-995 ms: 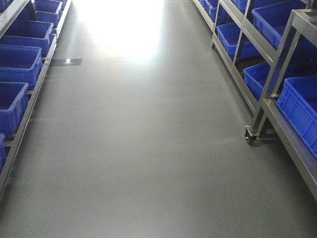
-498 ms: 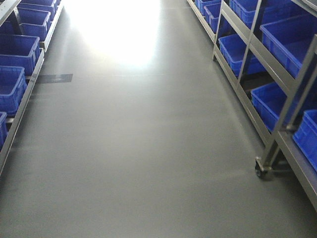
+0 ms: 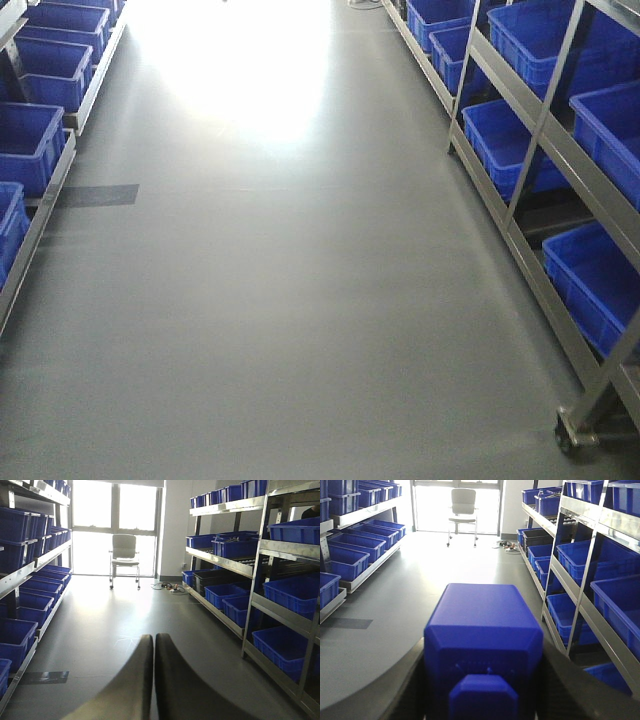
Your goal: Pour parts from conveyor to right shelf
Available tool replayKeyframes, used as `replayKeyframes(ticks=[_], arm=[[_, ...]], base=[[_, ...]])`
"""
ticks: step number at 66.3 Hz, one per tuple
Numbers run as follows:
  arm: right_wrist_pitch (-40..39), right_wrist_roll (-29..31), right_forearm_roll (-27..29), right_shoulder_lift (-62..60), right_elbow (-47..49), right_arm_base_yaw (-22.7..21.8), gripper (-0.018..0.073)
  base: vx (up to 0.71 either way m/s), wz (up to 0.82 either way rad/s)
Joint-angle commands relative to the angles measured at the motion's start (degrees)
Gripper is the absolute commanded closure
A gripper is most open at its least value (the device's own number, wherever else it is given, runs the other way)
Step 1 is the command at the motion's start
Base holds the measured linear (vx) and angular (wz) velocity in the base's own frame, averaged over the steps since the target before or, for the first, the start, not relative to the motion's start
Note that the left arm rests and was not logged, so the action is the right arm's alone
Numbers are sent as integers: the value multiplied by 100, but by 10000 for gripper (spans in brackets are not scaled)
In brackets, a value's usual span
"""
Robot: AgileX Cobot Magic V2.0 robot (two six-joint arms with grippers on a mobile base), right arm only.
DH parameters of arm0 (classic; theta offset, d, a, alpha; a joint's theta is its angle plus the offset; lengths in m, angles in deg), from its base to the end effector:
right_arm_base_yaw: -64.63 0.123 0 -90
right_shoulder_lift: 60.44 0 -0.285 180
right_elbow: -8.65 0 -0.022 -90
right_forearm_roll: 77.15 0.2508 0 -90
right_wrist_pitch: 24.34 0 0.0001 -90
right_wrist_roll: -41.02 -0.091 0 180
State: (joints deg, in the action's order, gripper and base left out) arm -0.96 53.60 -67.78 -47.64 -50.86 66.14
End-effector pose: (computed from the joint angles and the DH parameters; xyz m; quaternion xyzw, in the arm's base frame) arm 0.0446 0.0071 0.2746 -0.0570 0.7374 0.0095 0.6729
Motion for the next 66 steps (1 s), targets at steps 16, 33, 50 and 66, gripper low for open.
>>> replayKeyframes(ticks=[16,33,50,66], arm=[[-455,55,6,71,154,-28,564],[-455,55,6,71,154,-28,564],[-455,55,6,71,154,-28,564],[-455,55,6,71,154,-28,564]], base=[[58,-3],[60,-5],[59,-3],[60,6]])
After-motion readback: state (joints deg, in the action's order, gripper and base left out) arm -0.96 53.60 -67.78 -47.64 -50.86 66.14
